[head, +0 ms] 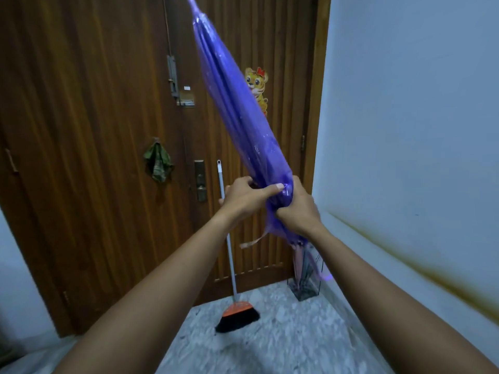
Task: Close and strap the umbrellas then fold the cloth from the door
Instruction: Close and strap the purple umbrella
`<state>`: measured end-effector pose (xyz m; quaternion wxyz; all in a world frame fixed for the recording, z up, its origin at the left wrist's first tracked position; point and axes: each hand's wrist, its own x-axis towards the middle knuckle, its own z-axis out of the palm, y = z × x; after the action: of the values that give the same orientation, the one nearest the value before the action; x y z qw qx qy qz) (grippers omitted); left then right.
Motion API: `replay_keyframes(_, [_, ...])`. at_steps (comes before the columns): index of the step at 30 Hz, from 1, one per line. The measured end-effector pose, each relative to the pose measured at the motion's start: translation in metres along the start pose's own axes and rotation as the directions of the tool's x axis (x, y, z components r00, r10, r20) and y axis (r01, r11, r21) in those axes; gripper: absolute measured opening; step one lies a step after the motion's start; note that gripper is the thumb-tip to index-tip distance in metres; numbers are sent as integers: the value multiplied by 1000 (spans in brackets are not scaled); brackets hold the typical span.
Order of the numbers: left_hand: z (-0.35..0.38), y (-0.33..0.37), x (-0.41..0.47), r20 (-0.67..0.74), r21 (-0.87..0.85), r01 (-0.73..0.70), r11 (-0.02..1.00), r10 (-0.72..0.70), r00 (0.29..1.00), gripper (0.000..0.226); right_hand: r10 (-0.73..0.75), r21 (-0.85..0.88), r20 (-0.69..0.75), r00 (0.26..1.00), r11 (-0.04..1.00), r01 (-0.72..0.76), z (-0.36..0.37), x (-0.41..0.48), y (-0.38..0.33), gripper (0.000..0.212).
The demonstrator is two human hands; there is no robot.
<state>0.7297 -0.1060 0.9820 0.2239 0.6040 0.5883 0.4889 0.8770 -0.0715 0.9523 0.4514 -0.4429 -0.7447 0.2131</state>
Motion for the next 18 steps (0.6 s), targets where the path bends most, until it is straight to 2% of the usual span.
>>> replay_keyframes(1, [3,-3,6,-62,174,-61,983,73,995,57,25,-43,-21,999,999,-26,-5,10,7,72])
replay_keyframes(2, [6,-5,11,-146,341,-146,929,206,968,53,42,-120,-34,999,992,-46,-12,23,14,66])
replay_keyframes(3, [9,-6,18,-228,505,-239,829,395,890,48,43,-211,-32,999,976,-48,-18,35,20,62])
replay_keyframes(4, [11,-7,26,-243,661,-293,691,566,788,46,40,-295,-3,999,955,-39,-24,49,25,58])
replay_keyframes(5, [14,-11,39,-172,772,-321,549,666,725,53,35,-364,48,998,931,-15,-30,61,28,55])
replay_keyframes(6, [17,-17,56,-46,837,-342,428,677,735,69,28,-424,110,994,905,21,-34,75,30,53])
replay_keyframes(7, [20,-26,75,82,863,-366,348,619,781,86,14,-482,171,985,873,71,-37,88,32,52])
replay_keyframes(8, [23,-34,95,170,867,-384,318,535,828,100,-8,-542,225,974,830,132,-38,103,35,51])
replay_keyframes(10, [32,-52,135,221,845,-404,351,459,861,105,-58,-633,309,949,732,251,-37,133,42,46])
replay_keyframes(12, [46,-71,171,189,798,-412,440,466,865,85,-98,-691,355,930,642,332,-31,165,51,47])
replay_keyframes(14, [58,-90,202,125,688,-371,624,401,907,59,-133,-777,354,926,508,370,-22,197,60,57])
replay_keyframes(16, [62,-107,232,76,547,-260,795,263,962,47,-224,-893,256,940,317,319,-12,226,73,75])
replay_keyframes(17, [63,-118,248,66,461,-187,868,176,982,43,-277,-927,161,947,288,241,-7,236,78,84])
replay_keyframes(18, [63,-128,264,66,336,-113,935,96,993,38,-329,-931,43,943,330,158,0,245,86,89])
